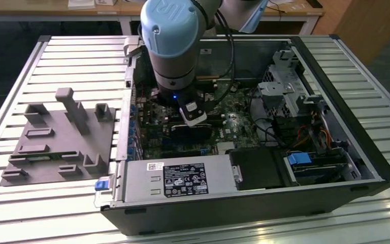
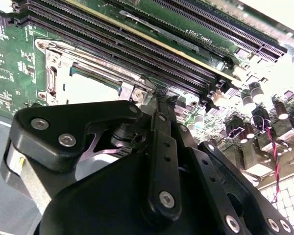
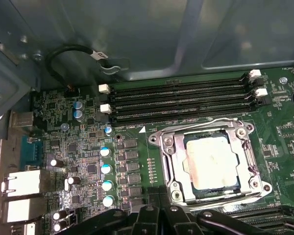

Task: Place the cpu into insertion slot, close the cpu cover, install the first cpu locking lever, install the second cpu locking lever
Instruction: 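Install the second cpu locking lever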

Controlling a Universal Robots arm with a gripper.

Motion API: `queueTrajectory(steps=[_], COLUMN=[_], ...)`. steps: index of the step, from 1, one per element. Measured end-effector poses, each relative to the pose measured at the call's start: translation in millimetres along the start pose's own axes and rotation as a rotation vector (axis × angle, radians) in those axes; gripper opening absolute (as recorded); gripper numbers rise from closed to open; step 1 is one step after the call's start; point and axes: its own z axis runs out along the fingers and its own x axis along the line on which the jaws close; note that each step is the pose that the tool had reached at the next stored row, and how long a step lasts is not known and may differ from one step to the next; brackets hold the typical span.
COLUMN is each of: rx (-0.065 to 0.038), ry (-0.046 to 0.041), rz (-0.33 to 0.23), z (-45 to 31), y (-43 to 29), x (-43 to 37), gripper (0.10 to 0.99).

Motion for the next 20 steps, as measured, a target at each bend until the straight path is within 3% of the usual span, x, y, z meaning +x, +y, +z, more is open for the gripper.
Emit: queueTrajectory(steps=[12,20], rx=[0.004,0.003], ry=[-0.0018,-0.0019], rz=[-0.002,-0.002], z=[1.2,-19.2], y=[-0.6,6.3], x=[0.6,0.0], gripper=[0.102,0.102])
